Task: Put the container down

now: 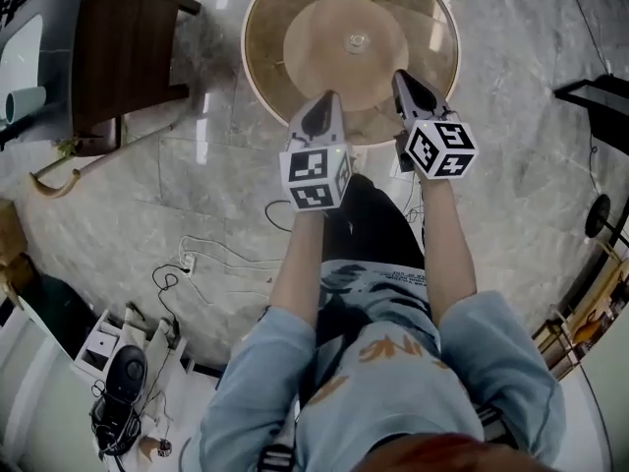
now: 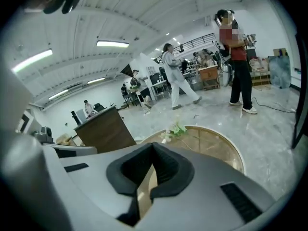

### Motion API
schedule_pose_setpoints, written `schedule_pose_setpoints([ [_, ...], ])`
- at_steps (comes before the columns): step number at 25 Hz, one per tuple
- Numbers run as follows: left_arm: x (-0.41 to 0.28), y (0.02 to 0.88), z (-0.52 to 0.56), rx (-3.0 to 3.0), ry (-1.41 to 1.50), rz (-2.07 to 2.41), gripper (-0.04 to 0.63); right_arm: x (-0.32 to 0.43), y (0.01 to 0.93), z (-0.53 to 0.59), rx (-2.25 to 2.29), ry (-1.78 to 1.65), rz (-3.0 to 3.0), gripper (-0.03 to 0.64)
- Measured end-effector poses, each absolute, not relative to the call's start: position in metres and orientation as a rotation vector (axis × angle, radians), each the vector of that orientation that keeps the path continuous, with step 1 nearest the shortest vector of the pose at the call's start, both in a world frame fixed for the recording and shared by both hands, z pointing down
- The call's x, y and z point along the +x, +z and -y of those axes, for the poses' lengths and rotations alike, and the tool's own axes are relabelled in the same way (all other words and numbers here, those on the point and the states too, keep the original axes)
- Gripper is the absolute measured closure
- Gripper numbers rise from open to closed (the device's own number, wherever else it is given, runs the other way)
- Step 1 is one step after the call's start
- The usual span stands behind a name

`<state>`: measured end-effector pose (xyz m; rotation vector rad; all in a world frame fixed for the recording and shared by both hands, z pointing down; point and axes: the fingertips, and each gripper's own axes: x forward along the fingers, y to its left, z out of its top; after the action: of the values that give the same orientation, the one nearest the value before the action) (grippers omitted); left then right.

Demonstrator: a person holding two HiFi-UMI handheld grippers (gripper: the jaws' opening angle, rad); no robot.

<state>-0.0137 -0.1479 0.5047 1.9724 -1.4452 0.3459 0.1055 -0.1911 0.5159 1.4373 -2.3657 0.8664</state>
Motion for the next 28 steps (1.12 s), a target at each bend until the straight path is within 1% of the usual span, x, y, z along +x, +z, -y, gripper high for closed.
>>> schedule_pose_setpoints([
  [9, -0.016, 0.357, 0.172, 2.058, 0.106, 1.534, 0.571, 0.127, 0.364, 0.192, 1.636, 0.824, 2.505, 0.606],
  [13, -0.006, 0.274, 0.196, 2.196, 0.073, 1.591, 0.571, 0.132, 0.276, 0.207, 1.647, 0.591, 2.592, 0.606],
  [16, -0.004, 0.224, 0.200, 2.255, 0.025, 1.646, 0.571, 0.138, 0.228, 0.211, 1.690, 0.489, 2.621, 0.606],
  [22, -0.013, 0.165, 0.187, 2.332, 0.018, 1.754, 0.571, 0.159, 0.165, 0.213, 1.725, 0.293, 2.615, 0.606],
  [28, -0.043, 0.123, 0.187, 2.351, -0.068, 1.864, 0.571, 0.162, 0.142, 0.205, 1.709, 0.213, 2.643, 0.606],
])
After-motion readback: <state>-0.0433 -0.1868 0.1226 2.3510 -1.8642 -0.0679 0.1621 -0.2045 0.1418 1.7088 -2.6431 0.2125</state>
